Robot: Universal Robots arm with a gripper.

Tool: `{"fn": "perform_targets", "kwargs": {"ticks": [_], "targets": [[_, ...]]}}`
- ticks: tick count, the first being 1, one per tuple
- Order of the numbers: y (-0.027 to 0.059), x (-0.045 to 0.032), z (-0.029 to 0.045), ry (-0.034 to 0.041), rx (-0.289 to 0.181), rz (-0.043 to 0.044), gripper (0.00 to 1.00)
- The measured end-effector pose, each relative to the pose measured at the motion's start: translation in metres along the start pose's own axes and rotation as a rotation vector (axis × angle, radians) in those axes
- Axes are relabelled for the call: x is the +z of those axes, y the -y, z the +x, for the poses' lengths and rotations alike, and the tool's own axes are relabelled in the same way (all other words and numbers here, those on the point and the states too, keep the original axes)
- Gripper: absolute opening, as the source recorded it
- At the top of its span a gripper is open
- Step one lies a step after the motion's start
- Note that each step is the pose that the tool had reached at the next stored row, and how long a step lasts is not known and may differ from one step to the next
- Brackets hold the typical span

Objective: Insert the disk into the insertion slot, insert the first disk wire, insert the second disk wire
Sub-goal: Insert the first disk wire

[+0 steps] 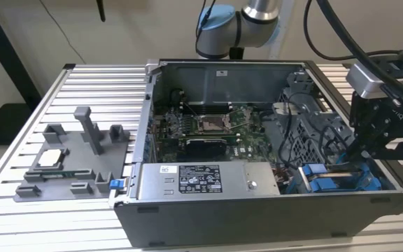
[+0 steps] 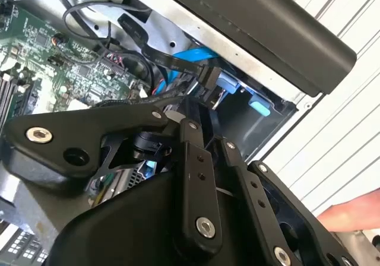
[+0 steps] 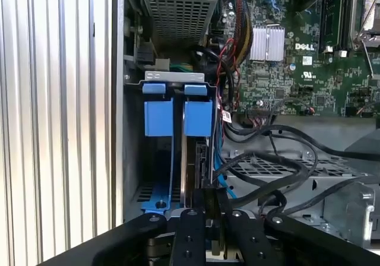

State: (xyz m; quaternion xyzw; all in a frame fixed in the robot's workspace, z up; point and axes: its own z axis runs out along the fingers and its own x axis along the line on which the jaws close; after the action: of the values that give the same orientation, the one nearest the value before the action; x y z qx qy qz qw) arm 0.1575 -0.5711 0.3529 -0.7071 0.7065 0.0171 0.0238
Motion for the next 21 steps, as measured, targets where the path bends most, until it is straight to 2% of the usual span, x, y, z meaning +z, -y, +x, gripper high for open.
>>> {"fn": "perform_targets", "kwargs": {"ticks": [15,21], "targets": [[0.0006,0.0098,0.003,0.0002,-0.002,0.0017,0.0],[0.0007,0.0107,0.0031,0.0009,-0.002,0.0044,0.0]]}}
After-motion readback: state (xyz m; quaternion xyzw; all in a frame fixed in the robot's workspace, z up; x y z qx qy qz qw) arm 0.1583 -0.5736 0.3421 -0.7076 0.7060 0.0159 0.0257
